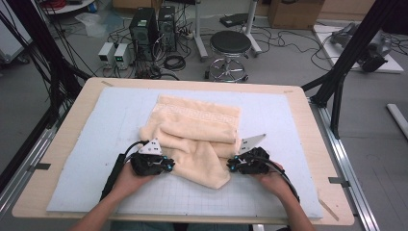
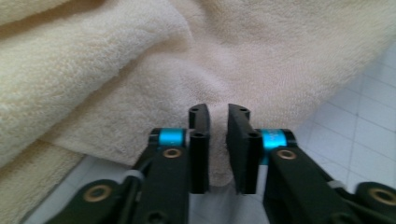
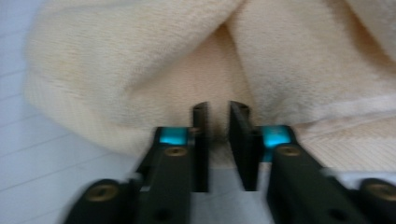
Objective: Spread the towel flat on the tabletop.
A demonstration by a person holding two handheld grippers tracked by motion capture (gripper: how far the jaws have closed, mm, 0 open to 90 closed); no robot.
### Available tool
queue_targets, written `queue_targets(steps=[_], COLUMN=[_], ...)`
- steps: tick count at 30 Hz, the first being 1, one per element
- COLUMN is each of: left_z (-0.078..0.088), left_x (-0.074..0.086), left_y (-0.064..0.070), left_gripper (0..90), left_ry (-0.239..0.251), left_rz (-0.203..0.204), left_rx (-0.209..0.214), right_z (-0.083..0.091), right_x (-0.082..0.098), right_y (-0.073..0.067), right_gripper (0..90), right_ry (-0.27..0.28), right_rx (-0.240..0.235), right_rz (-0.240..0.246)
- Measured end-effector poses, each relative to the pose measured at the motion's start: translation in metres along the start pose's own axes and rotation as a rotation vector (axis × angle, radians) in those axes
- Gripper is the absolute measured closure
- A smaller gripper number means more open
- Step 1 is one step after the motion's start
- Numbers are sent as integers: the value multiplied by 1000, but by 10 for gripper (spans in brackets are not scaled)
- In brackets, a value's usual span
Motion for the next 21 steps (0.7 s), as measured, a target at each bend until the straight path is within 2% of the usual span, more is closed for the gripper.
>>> queue_targets(steps=[2, 3, 5, 6, 10, 12, 13, 16, 18, 19, 21], left_z=[7, 13, 28, 38, 76, 94, 102, 127, 138, 140, 135], left_x=[-2, -3, -5, -5, -6, -2, 0, 7, 11, 12, 15], left_y=[2, 4, 8, 10, 20, 26, 28, 34, 32, 28, 21], left_gripper=[864, 867, 867, 867, 868, 869, 869, 869, 865, 851, 781], left_ry=[17, 35, 61, 75, 141, 154, 159, 180, 190, 185, 179], left_rz=[2, 5, -5, -12, -15, -22, -32, -31, -36, -34, -2], left_rx=[-8, -3, -10, -18, -29, -33, -41, -50, -69, -76, -58], right_z=[1, 2, 6, 9, 25, 28, 29, 33, 36, 37, 38], right_x=[-2, -3, -8, -12, -31, -36, -40, -52, -58, -60, -62], right_y=[-3, -6, -15, -20, -49, -61, -70, -98, -115, -117, -109], right_gripper=[865, 867, 867, 867, 868, 868, 868, 864, 829, 761, 716], right_ry=[-8, -3, 7, 22, 89, 96, 105, 141, 163, 169, 163], right_rx=[4, -9, -23, -26, -37, -49, -68, -121, -160, -150, -113], right_rz=[11, 14, 17, 35, 81, 109, 111, 149, 171, 191, 185])
Point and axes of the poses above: each handheld gripper's, and its own axes: z roughly backward along the jaws, x roughly out of its underside, y roughly to its right, the point moved 8 cm from there along -z, roughly forward along the jaws, and after that the axes turned 11 degrees about z, right-handed, at the moved point
